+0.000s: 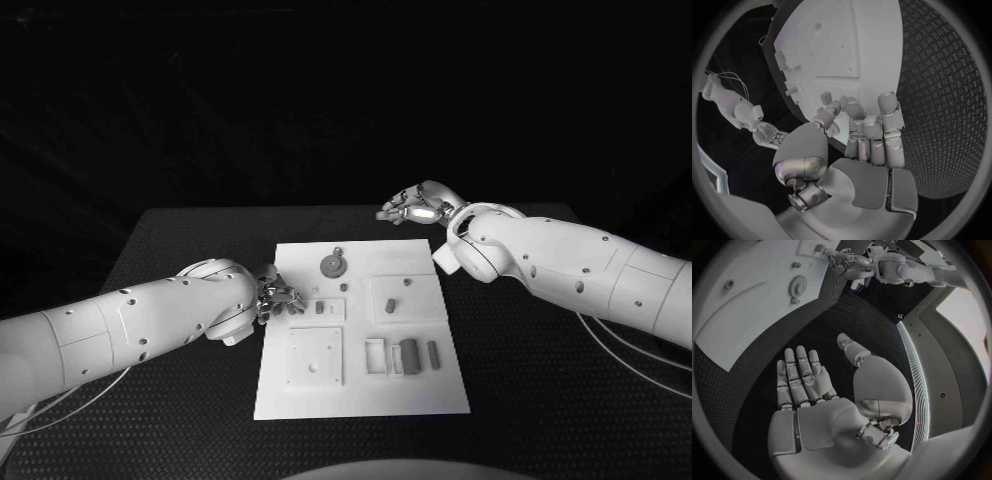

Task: Assemble the parts on the task board

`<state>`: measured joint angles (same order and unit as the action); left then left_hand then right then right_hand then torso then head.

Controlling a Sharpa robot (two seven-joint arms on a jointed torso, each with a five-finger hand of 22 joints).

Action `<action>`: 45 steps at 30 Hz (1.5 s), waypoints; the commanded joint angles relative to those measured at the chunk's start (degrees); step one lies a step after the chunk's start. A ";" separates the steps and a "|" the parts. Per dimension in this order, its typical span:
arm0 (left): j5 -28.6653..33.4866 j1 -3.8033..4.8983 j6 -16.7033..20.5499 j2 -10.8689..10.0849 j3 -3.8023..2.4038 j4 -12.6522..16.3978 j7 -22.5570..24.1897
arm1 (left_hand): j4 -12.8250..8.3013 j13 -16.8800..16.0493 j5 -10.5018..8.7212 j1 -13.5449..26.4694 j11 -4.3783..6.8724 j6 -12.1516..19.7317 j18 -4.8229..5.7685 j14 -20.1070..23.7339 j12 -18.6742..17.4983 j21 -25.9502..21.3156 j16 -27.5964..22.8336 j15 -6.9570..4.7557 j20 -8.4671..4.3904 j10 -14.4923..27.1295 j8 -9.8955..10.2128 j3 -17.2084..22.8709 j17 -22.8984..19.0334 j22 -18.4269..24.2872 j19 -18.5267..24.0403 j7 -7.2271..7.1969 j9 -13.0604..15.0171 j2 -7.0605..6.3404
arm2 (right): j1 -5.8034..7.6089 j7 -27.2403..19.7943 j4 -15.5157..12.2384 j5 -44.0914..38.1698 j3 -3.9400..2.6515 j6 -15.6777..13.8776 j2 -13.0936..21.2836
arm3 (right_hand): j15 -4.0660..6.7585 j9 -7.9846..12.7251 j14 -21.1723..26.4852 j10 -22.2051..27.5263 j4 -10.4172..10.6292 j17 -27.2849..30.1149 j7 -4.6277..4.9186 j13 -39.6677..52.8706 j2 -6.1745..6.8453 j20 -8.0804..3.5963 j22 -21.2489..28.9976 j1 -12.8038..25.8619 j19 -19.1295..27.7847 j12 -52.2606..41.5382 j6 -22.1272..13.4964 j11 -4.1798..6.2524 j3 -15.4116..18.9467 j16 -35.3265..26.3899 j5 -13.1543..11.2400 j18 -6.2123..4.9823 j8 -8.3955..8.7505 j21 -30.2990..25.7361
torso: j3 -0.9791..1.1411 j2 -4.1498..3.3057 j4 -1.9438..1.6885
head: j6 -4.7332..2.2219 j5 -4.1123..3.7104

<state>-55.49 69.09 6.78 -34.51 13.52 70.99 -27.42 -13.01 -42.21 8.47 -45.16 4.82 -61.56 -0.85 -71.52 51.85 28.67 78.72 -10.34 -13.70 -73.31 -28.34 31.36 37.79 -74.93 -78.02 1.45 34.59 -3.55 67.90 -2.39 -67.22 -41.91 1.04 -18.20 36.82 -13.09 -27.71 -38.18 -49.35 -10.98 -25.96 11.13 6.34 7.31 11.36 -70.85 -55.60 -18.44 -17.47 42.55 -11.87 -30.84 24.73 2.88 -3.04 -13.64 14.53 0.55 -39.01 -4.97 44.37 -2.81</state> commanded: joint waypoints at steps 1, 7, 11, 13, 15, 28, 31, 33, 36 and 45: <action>0.55 -0.04 0.79 0.07 0.02 -0.01 0.23 | 0.43 -0.06 -0.30 0.02 -0.17 0.28 -0.42 0.06 -0.36 -0.29 -0.22 -0.29 -0.35 -0.13 0.41 -0.10 0.07 -0.58 -0.06 0.24 0.10 -0.77 | -0.03 -0.30 0.00 -0.07 -0.02 0.81 -0.03 | 0.00 0.09 0.60 0.41 0.05 -0.09 1.89 -0.07 -0.37 0.08 -0.07 0.01 0.27 -0.25 -0.27 0.05 0.16 -0.30 -0.08 0.42 -0.33 -0.38 | 0.02 0.00 -0.01 | -0.03 -0.01; 0.81 -0.04 1.44 0.10 0.01 -0.10 0.53 | 0.14 -0.21 0.52 1.05 -0.18 0.35 -0.48 0.11 -0.36 -0.34 -0.18 -0.26 -0.39 -0.07 0.56 -2.11 0.21 -0.68 0.01 0.24 0.31 -0.37 | -0.04 -0.33 0.05 -0.07 -0.02 0.76 -0.05 | 0.00 0.10 0.61 0.42 0.03 -0.09 1.90 -0.09 -0.36 0.08 -0.09 0.01 0.27 -0.26 -0.30 0.05 0.16 -0.31 -0.08 0.42 -0.33 -0.40 | 0.02 -0.03 0.01 | 0.00 0.04; 1.08 -0.04 1.62 0.13 0.01 -0.12 0.65 | -0.16 -0.25 0.53 1.20 -0.15 0.32 -0.48 0.12 -0.36 -0.37 -0.17 -0.30 -0.39 -0.08 0.59 -2.72 0.24 -0.69 0.04 0.23 0.38 -0.17 | -0.06 -0.33 0.07 -0.07 -0.02 0.76 -0.13 | 0.00 0.11 0.62 0.43 0.03 -0.09 1.90 -0.11 -0.35 0.08 -0.10 0.00 0.27 -0.26 -0.31 0.05 0.17 -0.31 -0.08 0.42 -0.33 -0.41 | 0.06 -0.02 0.01 | -0.02 0.05; 1.08 -0.03 1.63 0.16 0.00 -0.16 0.69 | -0.23 -0.26 0.50 1.23 -0.15 0.33 -0.49 0.13 -0.37 -0.38 -0.18 -0.30 -0.40 -0.07 0.61 -2.86 0.25 -0.70 0.04 0.23 0.39 -0.19 | -0.07 -0.33 0.11 -0.07 -0.02 0.75 -0.17 | 0.00 0.11 0.62 0.43 0.02 -0.10 1.90 -0.12 -0.35 0.08 -0.11 0.00 0.27 -0.26 -0.31 0.05 0.17 -0.31 -0.08 0.42 -0.33 -0.42 | 0.05 -0.03 0.01 | -0.02 0.06; 1.10 -0.03 1.51 0.20 -0.01 -0.20 0.72 | -0.29 -0.26 0.48 1.25 -0.15 0.33 -0.49 0.13 -0.38 -0.39 -0.19 -0.31 -0.40 -0.07 0.63 -2.96 0.25 -0.69 0.06 0.23 0.40 -0.23 | -0.09 -0.33 0.12 -0.07 -0.02 0.77 -0.20 | -0.01 0.12 0.62 0.44 0.02 -0.10 1.90 -0.12 -0.36 0.08 -0.12 0.00 0.27 -0.27 -0.32 0.04 0.17 -0.31 -0.08 0.41 -0.33 -0.43 | 0.07 -0.03 0.03 | -0.03 0.07; 1.23 -0.03 -0.91 0.28 0.00 -0.17 0.49 | -0.92 -0.30 0.08 0.93 -0.14 0.36 -0.53 0.19 -0.43 -0.46 -0.21 -0.32 -0.42 -0.03 0.75 -3.47 0.30 -0.70 0.09 0.22 0.48 -0.43 | -0.11 -0.33 0.10 -0.07 -0.02 0.81 -0.17 | -0.01 0.14 0.63 0.45 0.02 -0.10 1.91 -0.17 -0.37 0.09 -0.16 0.00 0.26 -0.29 -0.34 0.04 0.18 -0.32 -0.08 0.41 -0.33 -0.47 | 0.09 0.01 -0.01 | 0.10 0.02; 1.23 -0.03 -1.10 0.30 0.00 -0.06 0.50 | -1.01 -0.31 0.00 0.88 -0.14 0.36 -0.53 0.20 -0.44 -0.47 -0.22 -0.32 -0.42 -0.03 0.77 -3.53 0.31 -0.70 0.10 0.22 0.49 -0.48 | -0.11 -0.33 0.09 -0.07 -0.02 0.85 -0.17 | -0.01 0.14 0.63 0.45 0.02 -0.10 1.92 -0.18 -0.37 0.09 -0.17 0.00 0.26 -0.29 -0.34 0.04 0.18 -0.32 -0.08 0.41 -0.34 -0.47 | 0.09 0.01 -0.03 | 0.11 0.04; 1.15 -0.03 -1.11 0.29 0.00 0.02 0.56 | -1.05 -0.31 -0.03 0.85 -0.14 0.36 -0.53 0.20 -0.44 -0.48 -0.22 -0.32 -0.42 -0.03 0.78 -3.56 0.31 -0.70 0.11 0.22 0.49 -0.51 | -0.11 -0.33 0.09 -0.07 -0.02 0.85 -0.17 | -0.01 0.15 0.63 0.45 0.02 -0.10 1.92 -0.19 -0.37 0.09 -0.18 0.01 0.26 -0.30 -0.35 0.04 0.19 -0.32 -0.08 0.41 -0.34 -0.48 | 0.08 0.00 0.00 | 0.13 0.05; -0.01 -0.03 -0.92 0.29 0.01 0.26 0.73 | -1.08 -0.32 -0.05 0.83 -0.14 0.36 -0.54 0.21 -0.44 -0.48 -0.22 -0.32 -0.42 -0.02 0.79 -3.58 0.32 -0.70 0.11 0.22 0.50 -0.52 | -0.11 -0.33 0.10 -0.07 -0.02 0.83 -0.17 | -0.01 0.15 0.63 0.46 0.02 -0.11 1.92 -0.20 -0.37 0.09 -0.19 0.01 0.25 -0.30 -0.35 0.04 0.19 -0.31 -0.08 0.41 -0.34 -0.49 | 0.07 -0.04 0.04 | 0.10 0.05; 0.66 -0.03 0.81 0.42 -0.01 0.33 1.53 | -1.01 -0.34 -0.16 1.03 -0.15 0.35 -0.52 0.21 -0.45 -0.51 -0.23 -0.31 -0.39 -0.03 0.84 -3.83 0.33 -0.68 0.09 0.23 0.53 -0.71 | -0.15 -0.36 0.07 -0.07 -0.02 0.79 -0.20 | -0.01 0.17 0.63 0.47 0.01 -0.11 1.92 -0.22 -0.38 0.09 -0.22 0.00 0.25 -0.31 -0.36 0.03 0.19 -0.31 -0.08 0.41 -0.34 -0.52 | 0.02 -0.02 0.01 | 0.08 -0.08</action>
<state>-55.17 69.07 6.93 -34.22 13.53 71.19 -27.02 -13.96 -42.50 8.60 -44.28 4.82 -61.18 -0.85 -71.22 51.64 28.45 78.72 -10.42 -13.70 -73.31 -27.68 27.88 38.06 -74.91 -78.01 1.48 35.07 -3.79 67.78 -2.39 -67.09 -41.89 1.05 -18.04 36.67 -13.02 -27.61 -37.82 -49.35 -10.98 -26.00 11.14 6.19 7.31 11.36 -70.99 -55.60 -18.44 -17.47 42.55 -11.87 -30.84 24.73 2.88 -3.03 -13.64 14.31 0.59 -39.02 -4.94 44.47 -2.87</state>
